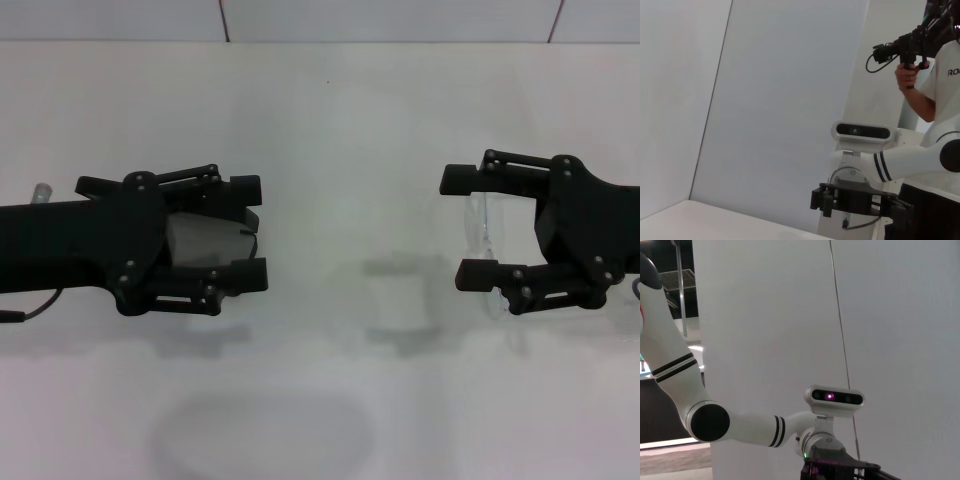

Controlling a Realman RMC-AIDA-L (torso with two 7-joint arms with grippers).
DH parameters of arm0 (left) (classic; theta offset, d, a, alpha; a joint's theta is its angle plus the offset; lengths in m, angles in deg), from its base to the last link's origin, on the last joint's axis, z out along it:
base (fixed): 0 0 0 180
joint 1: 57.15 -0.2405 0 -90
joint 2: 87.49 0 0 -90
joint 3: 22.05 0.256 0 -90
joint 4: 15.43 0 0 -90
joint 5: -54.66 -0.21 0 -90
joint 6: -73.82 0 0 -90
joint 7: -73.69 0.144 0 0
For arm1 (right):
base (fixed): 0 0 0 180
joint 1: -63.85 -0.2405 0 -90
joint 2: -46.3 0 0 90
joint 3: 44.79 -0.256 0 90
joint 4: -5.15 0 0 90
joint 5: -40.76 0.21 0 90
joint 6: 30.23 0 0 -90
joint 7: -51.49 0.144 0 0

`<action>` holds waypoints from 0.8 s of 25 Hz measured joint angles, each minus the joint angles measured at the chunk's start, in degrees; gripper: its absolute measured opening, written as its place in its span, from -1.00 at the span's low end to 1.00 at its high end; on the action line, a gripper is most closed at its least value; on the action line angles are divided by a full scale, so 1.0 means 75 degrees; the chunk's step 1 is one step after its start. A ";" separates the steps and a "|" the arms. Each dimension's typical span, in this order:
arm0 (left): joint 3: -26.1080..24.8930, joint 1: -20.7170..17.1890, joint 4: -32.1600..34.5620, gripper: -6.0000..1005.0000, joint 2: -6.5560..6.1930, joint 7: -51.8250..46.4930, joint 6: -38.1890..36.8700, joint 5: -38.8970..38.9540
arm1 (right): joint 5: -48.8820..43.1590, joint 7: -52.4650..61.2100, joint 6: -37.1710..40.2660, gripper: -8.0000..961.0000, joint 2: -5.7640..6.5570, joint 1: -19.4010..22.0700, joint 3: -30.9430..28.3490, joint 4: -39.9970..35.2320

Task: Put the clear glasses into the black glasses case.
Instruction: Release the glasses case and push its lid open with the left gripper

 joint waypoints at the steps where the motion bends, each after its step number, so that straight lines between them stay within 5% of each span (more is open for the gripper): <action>1: -0.0001 0.0000 -0.0010 0.77 0.0010 0.0003 0.0007 -0.0004 | 0.0000 -0.0003 0.0000 0.73 -0.0001 0.0000 -0.0001 0.0001; 20: -0.0072 0.0055 -0.0036 0.77 0.0003 -0.0137 0.0032 -0.0017 | -0.0037 -0.0247 -0.0207 0.72 -0.0033 0.0055 -0.0155 -0.0021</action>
